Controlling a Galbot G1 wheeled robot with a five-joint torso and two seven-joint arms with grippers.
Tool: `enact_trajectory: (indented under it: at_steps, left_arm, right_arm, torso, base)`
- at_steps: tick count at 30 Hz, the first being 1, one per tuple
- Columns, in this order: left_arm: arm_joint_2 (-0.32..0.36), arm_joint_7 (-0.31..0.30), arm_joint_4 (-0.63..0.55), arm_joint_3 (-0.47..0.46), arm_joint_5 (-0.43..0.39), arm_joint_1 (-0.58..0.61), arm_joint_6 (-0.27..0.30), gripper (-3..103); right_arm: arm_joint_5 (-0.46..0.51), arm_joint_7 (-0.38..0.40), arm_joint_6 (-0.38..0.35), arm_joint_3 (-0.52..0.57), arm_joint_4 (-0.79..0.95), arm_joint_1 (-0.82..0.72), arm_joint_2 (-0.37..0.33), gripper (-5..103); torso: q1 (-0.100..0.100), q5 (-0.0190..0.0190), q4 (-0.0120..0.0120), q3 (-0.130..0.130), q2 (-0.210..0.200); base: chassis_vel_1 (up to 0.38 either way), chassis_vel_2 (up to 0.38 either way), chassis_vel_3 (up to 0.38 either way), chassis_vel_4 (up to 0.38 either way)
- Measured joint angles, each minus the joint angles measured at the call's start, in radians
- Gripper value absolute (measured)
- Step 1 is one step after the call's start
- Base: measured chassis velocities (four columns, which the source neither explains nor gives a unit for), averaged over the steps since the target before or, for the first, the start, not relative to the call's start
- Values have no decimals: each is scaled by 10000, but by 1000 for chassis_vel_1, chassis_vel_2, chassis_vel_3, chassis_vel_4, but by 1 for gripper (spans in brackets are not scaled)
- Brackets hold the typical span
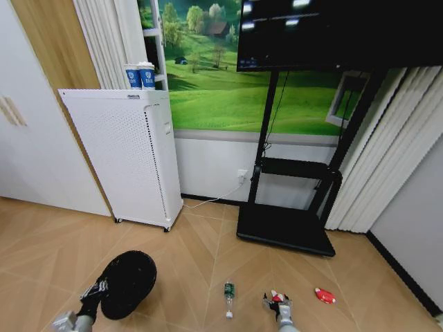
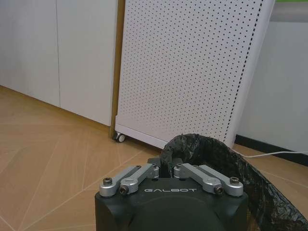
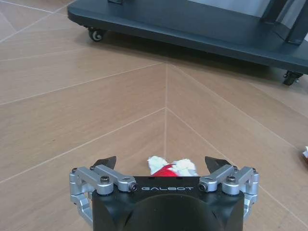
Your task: Pick up the trash bin and place the garbage on the floor into it.
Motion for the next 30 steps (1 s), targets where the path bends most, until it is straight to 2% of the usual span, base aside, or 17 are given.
enact_trajectory:
  at_steps: [4,13,15,16,18,19,21,24,27,29,30]
  left_arm:
    - [222,17,104,-3,-98,-58,2,7]
    - [428,-52,2,92,-220,-256,59,7]
    - [428,-54,-17,119,-220,-267,65,7]
    - [428,-54,-17,119,-220,-267,65,7]
    - [429,-47,-8,128,-221,-270,67,7]
    - [429,-47,-8,128,-221,-270,67,7]
    - [489,-38,31,128,-241,-295,67,7]
    - [551,-32,47,118,-301,-328,69,7]
    - [787,-38,91,102,-462,-430,118,7]
    - [928,-54,96,102,-546,-486,151,7]
    - [1274,-159,144,139,-701,-662,218,7]
  right_arm:
    - [2,-136,15,98,-175,-70,-10,100]
    - [57,-141,-65,379,-459,-209,247,101]
    - [59,-96,-133,438,-514,-241,313,92]
    - [59,-96,-133,438,-514,-241,313,92]
    - [34,-78,-156,454,-593,-284,364,82]
    - [34,-78,-156,454,-593,-284,364,82]
    - [19,-82,-157,455,-662,-307,453,71]
    - [-26,-94,-155,458,-767,-306,611,65]
    - [-135,-137,-30,510,-971,-268,962,49]
    - [-142,-143,-9,528,-954,-263,996,45]
    - [-137,-145,4,556,-896,-248,993,42]
  torso:
    - [1,-2,-7,0,0]
    - [1,0,-5,0,0]
    - [0,0,-6,0,0]
    - [0,0,-6,0,0]
    - [0,0,-2,0,0]
    - [0,0,-2,0,0]
    - [1,-5,-4,0,0]
    - [0,-4,-4,0,0]
    - [0,-10,-3,0,0]
    - [0,-4,-1,0,0]
    - [0,-2,1,0,0]
  base:
    - [0,0,0,0]
    - [0,0,0,0]
    - [0,0,0,0]
    - [0,0,0,0]
    - [0,0,0,0]
    - [0,0,0,0]
    - [0,0,0,0]
    - [0,0,0,0]
    - [0,0,0,0]
    - [0,0,0,0]
    - [0,0,0,0]
